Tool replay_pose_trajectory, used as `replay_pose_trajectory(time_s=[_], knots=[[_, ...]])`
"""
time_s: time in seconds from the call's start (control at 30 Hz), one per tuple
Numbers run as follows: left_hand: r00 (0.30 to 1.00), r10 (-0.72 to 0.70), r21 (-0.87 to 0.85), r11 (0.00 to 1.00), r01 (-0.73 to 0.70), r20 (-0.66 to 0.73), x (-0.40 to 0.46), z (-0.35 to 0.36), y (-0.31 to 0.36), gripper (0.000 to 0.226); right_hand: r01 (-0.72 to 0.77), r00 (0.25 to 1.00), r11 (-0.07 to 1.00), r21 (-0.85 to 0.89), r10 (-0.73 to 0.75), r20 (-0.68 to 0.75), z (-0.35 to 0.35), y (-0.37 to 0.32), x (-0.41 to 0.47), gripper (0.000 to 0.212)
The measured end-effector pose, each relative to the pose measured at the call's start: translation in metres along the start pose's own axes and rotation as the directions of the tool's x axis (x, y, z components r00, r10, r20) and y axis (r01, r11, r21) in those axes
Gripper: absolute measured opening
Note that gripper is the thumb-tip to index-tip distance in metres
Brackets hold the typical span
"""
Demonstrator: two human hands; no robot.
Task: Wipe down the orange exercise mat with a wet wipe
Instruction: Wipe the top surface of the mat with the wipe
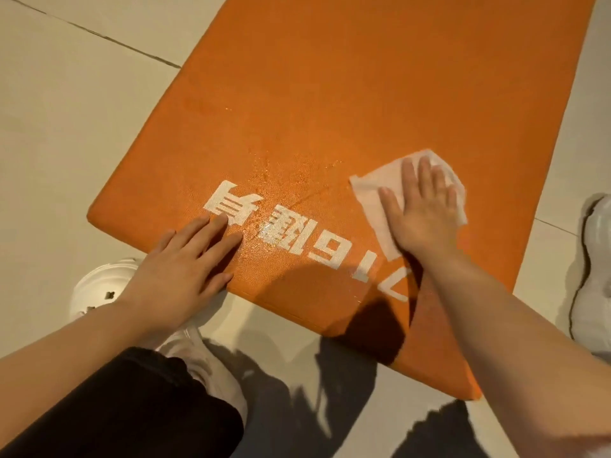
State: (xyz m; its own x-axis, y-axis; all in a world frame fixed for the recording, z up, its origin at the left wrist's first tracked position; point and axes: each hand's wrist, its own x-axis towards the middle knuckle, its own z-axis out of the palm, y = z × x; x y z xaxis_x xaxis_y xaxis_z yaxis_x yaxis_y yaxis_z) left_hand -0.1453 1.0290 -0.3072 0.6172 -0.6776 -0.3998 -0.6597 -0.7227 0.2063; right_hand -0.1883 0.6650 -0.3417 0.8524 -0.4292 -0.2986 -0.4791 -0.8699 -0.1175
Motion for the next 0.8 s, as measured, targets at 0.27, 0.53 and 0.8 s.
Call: replay_pose_trajectory(time_s=[0.27,0.53,0.8], knots=[[0.975,-0.211,0.051,0.977,0.208,0.064,0.021,-0.014,-0.027,0.115,-0.302,0.948,0.942,0.149,0.313,-0.052,0.010,-0.016,-0.019,0.068],[0.981,-0.193,0.023,0.981,0.193,-0.014,0.004,0.003,-0.035,0.101,0.387,0.921,0.921,0.039,-0.388,0.015,0.050,-0.172,-0.072,0.067],[0.945,-0.288,-0.045,0.957,0.285,-0.157,-0.007,-0.001,-0.039,0.084,0.404,0.914,0.915,-0.008,-0.404,0.038,0.038,-0.049,-0.086,0.070]])
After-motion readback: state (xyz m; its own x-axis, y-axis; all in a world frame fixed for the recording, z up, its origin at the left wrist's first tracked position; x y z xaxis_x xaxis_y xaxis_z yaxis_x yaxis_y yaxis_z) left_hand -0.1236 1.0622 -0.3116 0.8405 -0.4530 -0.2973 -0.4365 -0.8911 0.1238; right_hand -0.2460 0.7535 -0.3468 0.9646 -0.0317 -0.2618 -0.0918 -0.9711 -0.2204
